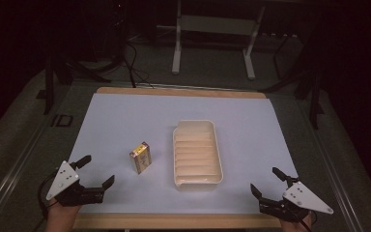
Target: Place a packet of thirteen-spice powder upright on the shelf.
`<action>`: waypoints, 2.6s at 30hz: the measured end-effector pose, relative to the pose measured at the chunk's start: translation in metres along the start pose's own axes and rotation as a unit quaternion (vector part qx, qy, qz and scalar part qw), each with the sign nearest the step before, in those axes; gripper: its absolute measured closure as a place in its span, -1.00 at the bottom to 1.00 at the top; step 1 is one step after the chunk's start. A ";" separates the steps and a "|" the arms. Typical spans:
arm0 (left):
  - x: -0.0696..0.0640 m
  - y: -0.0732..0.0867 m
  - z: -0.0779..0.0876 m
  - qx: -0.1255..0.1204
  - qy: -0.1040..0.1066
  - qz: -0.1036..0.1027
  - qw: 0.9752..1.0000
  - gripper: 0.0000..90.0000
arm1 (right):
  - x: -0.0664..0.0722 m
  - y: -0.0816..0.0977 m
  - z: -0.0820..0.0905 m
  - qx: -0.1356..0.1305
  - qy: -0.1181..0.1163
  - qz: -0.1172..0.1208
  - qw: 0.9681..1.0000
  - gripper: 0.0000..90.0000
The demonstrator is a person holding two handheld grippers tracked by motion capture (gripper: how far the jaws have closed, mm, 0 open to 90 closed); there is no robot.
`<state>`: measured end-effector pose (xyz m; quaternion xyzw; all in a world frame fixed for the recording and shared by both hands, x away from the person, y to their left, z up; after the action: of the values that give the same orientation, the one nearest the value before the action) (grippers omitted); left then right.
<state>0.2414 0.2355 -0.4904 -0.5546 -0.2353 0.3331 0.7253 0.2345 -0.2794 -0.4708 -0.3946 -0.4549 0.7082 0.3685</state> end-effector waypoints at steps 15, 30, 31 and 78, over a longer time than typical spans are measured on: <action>0.009 0.004 -0.011 0.053 0.036 0.009 0.998 -1.00 | 0.000 0.000 -0.002 0.004 -0.001 -0.002 1.000 -0.69; 0.002 -0.007 -0.024 0.203 0.097 0.023 0.974 -1.00 | 0.002 0.002 -0.007 0.017 -0.010 -0.002 1.000 -0.69; 0.002 -0.007 -0.024 0.213 0.100 0.024 0.972 -1.00 | 0.002 0.002 -0.007 0.017 -0.010 -0.002 1.000 -0.69; -0.011 -0.033 -0.044 0.532 0.135 0.088 0.831 -1.00 | 0.006 0.005 -0.010 0.028 -0.018 0.012 0.999 -0.69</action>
<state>0.2728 0.1935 -0.4708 -0.1409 0.1282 0.3912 0.9004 0.2399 -0.2721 -0.4792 -0.3768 -0.4366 0.7321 0.3625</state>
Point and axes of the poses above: each handheld gripper's, and its own axes: z roughly backward along the jaws, y roughly out of its underside, x roughly to its left, the point moved 5 cm from there along -z, roughly forward along the jaws, and after that the axes turned 9 degrees about y, right-handed, at the moved point
